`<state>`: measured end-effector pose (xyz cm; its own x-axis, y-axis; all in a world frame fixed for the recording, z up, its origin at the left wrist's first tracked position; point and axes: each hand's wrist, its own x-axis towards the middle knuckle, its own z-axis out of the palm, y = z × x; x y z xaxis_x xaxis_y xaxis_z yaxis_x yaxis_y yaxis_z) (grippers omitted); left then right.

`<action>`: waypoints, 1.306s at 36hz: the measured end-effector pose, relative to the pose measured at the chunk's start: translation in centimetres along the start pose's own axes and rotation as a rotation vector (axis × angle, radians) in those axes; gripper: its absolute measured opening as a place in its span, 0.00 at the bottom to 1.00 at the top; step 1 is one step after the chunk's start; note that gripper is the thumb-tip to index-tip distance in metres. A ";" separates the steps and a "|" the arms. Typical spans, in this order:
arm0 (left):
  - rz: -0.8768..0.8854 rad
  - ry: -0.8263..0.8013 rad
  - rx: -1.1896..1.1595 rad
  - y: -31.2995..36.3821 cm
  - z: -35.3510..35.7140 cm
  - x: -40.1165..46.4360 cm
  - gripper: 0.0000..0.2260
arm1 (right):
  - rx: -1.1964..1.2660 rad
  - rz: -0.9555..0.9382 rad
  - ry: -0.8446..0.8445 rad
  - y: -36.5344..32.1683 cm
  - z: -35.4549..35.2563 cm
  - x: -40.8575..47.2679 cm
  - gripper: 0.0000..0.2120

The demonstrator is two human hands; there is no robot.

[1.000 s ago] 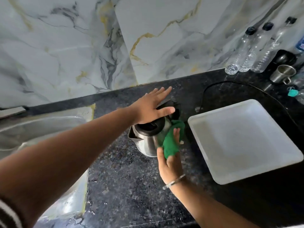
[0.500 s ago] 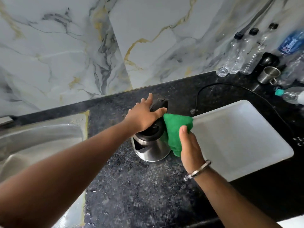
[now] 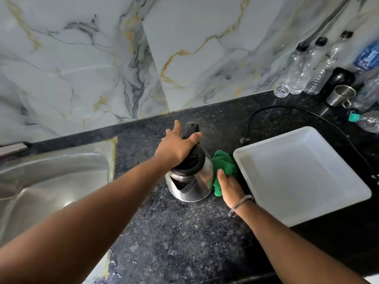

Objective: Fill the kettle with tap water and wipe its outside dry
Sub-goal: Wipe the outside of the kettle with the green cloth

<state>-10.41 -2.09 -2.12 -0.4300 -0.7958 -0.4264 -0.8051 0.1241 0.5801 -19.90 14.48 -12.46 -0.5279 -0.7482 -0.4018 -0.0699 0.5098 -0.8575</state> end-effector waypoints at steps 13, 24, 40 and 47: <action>0.770 0.014 0.201 -1.9 -2.5 -0.4 0.45 | 0.377 -0.086 -0.210 -7.3 -2.1 1.2 0.32; 0.714 -0.019 0.267 -2.3 -1.3 0.9 0.48 | -0.066 -0.113 -0.094 2.5 1.0 2.8 0.31; 0.685 -0.011 0.283 -1.9 -1.2 0.1 0.50 | 0.112 -0.514 0.097 -3.4 6.6 -7.1 0.35; 0.676 -0.012 0.296 -1.8 -1.2 0.2 0.50 | 0.058 -0.651 0.304 -1.0 9.0 -5.5 0.35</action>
<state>-8.58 -3.22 -2.40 -0.8747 -0.4820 -0.0508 -0.4382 0.7417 0.5078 -9.28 14.28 -12.34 -0.6073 -0.7368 0.2970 -0.4100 -0.0295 -0.9116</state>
